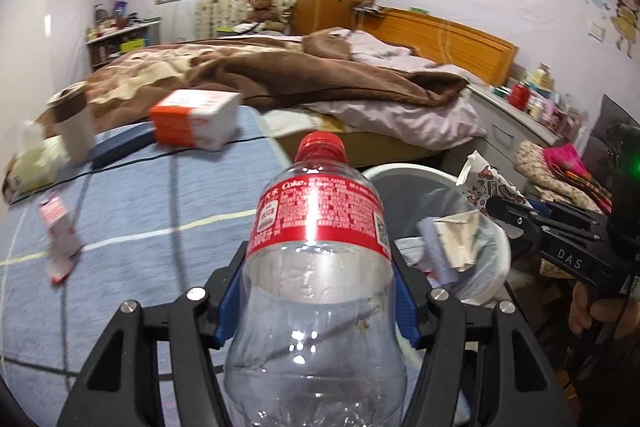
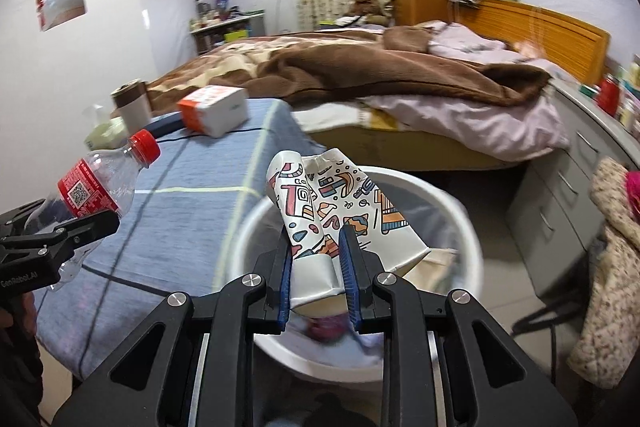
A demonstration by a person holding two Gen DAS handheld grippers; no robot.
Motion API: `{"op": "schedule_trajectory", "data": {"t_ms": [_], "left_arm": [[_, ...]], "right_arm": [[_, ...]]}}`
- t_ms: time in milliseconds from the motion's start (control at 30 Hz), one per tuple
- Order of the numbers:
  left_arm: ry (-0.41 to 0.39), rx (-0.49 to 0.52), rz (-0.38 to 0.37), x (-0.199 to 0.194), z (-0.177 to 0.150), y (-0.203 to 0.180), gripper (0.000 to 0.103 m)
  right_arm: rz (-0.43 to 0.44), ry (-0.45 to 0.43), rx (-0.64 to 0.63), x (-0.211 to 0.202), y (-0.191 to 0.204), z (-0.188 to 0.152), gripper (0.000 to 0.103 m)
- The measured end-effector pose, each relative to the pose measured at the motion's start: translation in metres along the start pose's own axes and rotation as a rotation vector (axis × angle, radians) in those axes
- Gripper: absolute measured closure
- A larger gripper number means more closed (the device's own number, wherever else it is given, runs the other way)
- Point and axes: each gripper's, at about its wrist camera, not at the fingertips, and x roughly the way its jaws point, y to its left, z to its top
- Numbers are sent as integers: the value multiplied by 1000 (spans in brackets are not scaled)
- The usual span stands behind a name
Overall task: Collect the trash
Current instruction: 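Carry the water bottle and patterned wrapper over the white wastebasket with both tools, then open both tools to drop the bottle and wrapper into the wastebasket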
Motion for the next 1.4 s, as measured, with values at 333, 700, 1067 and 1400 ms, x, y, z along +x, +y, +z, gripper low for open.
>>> {"op": "schedule_trajectory", "data": {"t_ms": [333,700,1067,1400], "left_arm": [[73,57,-100,49,6,-62,39],[141,83,-113,101,12,-98,39],[122,38,-140,112,22,-94,19],[137,7,-99,107,16,-76,17]], "right_arm": [[-76,67,34,8,-48,-8,80],[-88,105,63,20,-75,-10,80],[-56,171,29,46,-78,-10,80],[-29,166,31,43,-79,-11,40]]}}
